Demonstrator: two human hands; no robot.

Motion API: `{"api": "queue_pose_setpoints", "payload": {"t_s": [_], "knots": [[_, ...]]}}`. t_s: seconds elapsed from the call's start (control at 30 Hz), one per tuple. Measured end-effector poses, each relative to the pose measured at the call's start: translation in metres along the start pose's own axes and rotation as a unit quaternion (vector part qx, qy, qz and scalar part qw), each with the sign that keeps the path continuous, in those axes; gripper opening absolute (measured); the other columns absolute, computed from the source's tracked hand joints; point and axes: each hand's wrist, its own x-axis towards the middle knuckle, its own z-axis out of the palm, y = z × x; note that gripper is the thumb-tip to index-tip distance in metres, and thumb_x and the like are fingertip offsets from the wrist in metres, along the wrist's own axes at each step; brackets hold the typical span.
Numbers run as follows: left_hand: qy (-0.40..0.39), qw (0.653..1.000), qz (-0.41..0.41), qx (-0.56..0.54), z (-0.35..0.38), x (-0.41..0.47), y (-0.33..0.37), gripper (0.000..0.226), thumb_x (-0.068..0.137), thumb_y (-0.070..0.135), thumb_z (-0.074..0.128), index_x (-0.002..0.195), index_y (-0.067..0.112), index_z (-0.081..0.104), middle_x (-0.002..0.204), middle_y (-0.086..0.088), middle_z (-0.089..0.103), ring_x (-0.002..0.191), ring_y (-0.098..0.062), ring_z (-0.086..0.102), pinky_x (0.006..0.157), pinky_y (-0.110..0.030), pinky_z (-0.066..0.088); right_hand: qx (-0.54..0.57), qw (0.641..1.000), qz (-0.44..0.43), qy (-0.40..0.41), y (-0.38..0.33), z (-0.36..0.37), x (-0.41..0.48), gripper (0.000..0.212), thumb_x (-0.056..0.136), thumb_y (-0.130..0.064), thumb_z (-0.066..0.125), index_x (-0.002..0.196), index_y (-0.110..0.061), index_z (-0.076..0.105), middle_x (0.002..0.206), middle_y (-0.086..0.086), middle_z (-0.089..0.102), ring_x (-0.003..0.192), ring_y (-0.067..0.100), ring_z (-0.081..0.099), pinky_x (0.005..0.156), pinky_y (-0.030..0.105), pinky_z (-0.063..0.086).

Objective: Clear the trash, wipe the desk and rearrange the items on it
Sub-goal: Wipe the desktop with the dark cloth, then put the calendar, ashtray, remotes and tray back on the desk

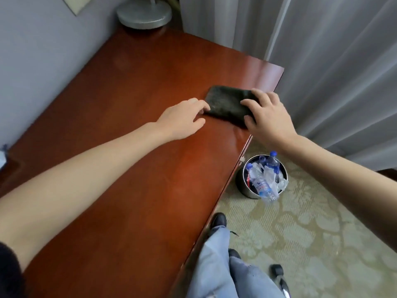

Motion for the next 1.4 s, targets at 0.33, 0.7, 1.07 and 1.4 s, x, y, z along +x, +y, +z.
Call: {"api": "queue_pose_setpoints", "payload": {"t_s": [0.33,0.7,1.07,1.4], "knots": [[-0.020,0.999,-0.028,0.037,0.005,-0.200,0.027,0.034,0.096,0.032,0.044,0.129,0.027,0.047,0.128,0.005,0.053,0.096,-0.010,0.057,0.073,-0.024,0.046,0.051,0.974,-0.186,-0.121,-0.101,-0.033,-0.108,0.030,0.090,-0.021,0.048,0.119,-0.019,0.057,0.108,0.006,0.057,0.104,0.028,0.051,0.073,0.039,0.050],[0.042,0.988,-0.099,0.107,0.016,-0.424,-0.014,0.040,0.096,0.031,0.044,0.135,0.023,0.043,0.132,0.001,0.052,0.110,-0.018,0.056,0.071,-0.029,0.046,0.024,0.961,-0.266,-0.068,-0.283,-0.024,-0.237,0.035,0.084,-0.027,0.037,0.102,-0.015,0.065,0.083,0.005,0.065,0.076,0.030,0.061,0.050,0.030,0.047],[0.016,0.993,-0.067,0.100,0.050,-0.684,-0.028,0.050,0.096,0.037,0.043,0.143,0.027,0.031,0.145,0.004,0.039,0.126,-0.016,0.043,0.088,-0.031,0.049,-0.018,0.967,-0.254,-0.016,-0.468,-0.026,-0.423,0.040,0.083,-0.029,0.039,0.111,-0.013,0.062,0.080,0.006,0.063,0.072,0.030,0.057,0.051,0.032,0.047],[0.011,0.986,-0.128,0.106,0.104,-0.813,-0.012,0.052,0.096,0.035,0.038,0.145,0.022,0.026,0.147,0.001,0.035,0.131,-0.019,0.034,0.091,-0.037,0.043,-0.039,0.970,-0.215,-0.103,-0.540,-0.004,-0.550,0.045,0.089,-0.027,0.050,0.132,-0.015,0.046,0.115,0.010,0.057,0.099,0.033,0.053,0.075,0.042,0.049]]}}
